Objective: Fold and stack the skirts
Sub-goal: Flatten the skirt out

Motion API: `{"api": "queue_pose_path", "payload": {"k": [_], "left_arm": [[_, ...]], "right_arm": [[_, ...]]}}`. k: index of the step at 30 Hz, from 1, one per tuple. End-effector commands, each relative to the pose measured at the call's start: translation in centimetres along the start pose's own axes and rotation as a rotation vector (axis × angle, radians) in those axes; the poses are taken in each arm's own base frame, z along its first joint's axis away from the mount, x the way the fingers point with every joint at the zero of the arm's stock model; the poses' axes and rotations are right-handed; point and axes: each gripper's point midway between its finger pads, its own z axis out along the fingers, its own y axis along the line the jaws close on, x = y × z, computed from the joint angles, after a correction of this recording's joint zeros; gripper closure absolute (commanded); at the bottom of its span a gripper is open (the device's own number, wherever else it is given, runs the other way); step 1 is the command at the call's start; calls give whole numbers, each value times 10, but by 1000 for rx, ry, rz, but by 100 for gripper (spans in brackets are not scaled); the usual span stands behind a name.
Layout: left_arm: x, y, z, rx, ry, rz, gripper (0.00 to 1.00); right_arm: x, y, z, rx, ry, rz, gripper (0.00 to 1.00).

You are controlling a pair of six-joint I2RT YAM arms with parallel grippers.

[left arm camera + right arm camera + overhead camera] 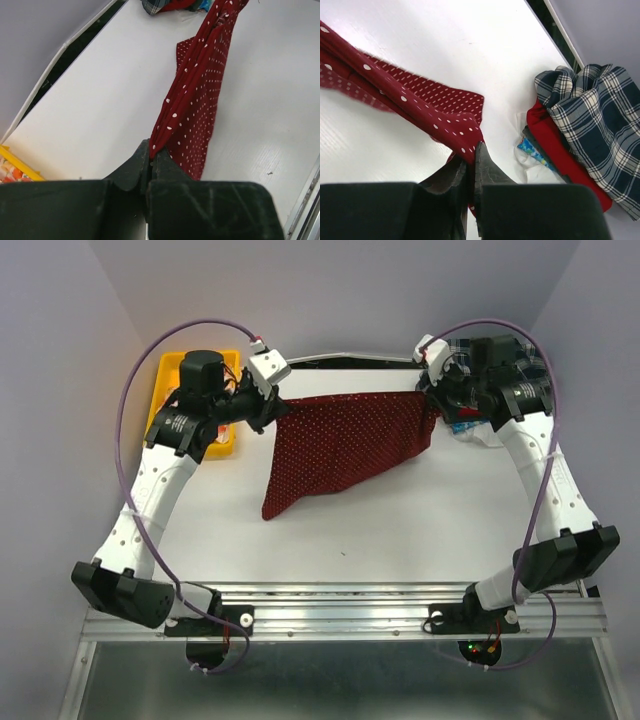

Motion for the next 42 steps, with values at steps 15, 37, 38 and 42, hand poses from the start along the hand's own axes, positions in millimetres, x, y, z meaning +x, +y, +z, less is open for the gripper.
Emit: {"api": "queue_pose_path", "payload": {"k": [15,37,38,42], "left_arm": [[-79,244,47,-519,-202,-27,100],[231,59,6,15,364,312,100],[256,42,2,65,401,319,100],[273,1,-14,170,396,366,98]], "right_arm": [[-80,-249,8,946,-166,166,99],[143,95,93,-32,152,-310,96],[149,109,83,-62,159,-327,95],[173,157,65,-180,196,-360,88]]}}
